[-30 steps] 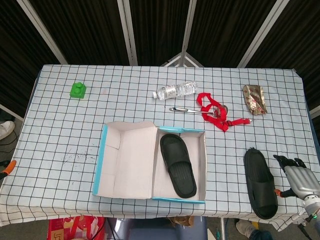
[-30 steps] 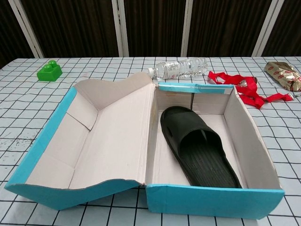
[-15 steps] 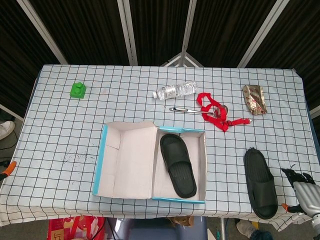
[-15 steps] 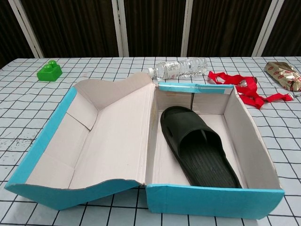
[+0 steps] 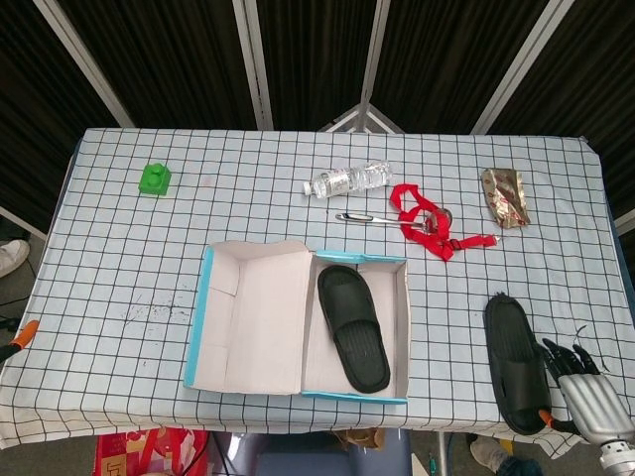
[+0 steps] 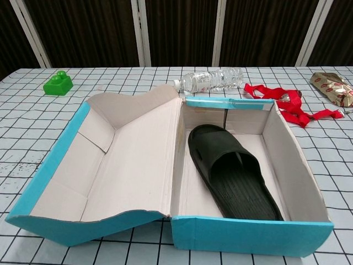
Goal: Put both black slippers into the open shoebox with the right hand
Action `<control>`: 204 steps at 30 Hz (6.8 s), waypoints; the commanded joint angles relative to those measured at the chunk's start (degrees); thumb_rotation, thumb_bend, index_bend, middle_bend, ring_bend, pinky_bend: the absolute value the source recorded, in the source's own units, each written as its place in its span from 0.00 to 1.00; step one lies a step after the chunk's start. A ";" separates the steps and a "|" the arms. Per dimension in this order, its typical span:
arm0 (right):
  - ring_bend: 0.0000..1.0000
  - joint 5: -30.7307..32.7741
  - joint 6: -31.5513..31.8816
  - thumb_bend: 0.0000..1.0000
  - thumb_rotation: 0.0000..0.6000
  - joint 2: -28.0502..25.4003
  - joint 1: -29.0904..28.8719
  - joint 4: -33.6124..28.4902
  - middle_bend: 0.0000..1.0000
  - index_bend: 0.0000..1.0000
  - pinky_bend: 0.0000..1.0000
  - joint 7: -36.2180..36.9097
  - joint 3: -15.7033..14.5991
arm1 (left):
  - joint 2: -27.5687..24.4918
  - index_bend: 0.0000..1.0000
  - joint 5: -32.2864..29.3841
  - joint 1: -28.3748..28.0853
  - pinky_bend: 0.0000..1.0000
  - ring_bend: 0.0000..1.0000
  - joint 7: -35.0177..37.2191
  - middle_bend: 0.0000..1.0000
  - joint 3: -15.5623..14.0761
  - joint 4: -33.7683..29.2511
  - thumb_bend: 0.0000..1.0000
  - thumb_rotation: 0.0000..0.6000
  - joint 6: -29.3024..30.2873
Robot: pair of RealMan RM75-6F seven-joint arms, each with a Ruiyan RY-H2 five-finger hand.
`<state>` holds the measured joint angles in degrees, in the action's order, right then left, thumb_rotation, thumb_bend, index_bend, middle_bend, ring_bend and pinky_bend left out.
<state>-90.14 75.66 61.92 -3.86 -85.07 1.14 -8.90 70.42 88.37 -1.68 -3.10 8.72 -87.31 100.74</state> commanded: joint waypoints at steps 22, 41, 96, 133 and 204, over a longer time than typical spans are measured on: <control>0.09 -5.13 0.98 0.24 1.00 8.62 0.63 11.75 0.05 0.04 0.02 2.64 -0.69 | 0.59 0.14 0.05 -0.15 0.10 0.00 -1.36 0.00 -0.17 -0.02 0.07 1.00 -0.34; 0.09 -5.58 -0.59 0.24 1.00 9.20 -1.30 12.97 0.07 0.18 0.02 2.49 0.12 | 0.89 0.14 0.40 -0.12 0.10 0.00 -2.17 0.00 -0.39 -0.19 0.07 1.00 -0.26; 0.16 1.16 -5.23 0.38 1.00 -14.34 -14.04 -25.76 0.37 0.61 0.02 15.27 12.40 | 0.03 0.14 -0.12 0.41 0.10 0.00 -0.19 0.00 0.14 -0.63 0.07 1.00 0.43; 0.20 39.02 -28.39 0.41 1.00 -18.54 -30.34 -49.92 0.41 0.62 0.02 24.86 19.73 | -0.93 0.14 -1.16 0.56 0.10 0.00 1.91 0.00 0.66 -0.28 0.07 1.00 0.07; 0.26 26.80 -7.62 0.43 1.00 16.90 -23.51 -30.29 0.41 0.63 0.09 -6.54 5.34 | -1.27 0.14 -1.32 0.58 0.10 0.00 1.95 0.00 0.63 -0.42 0.07 1.00 -0.14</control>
<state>-61.94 67.64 77.63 -28.31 -116.79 -4.71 -2.48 69.16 87.04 -1.11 -1.14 9.35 -87.72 100.59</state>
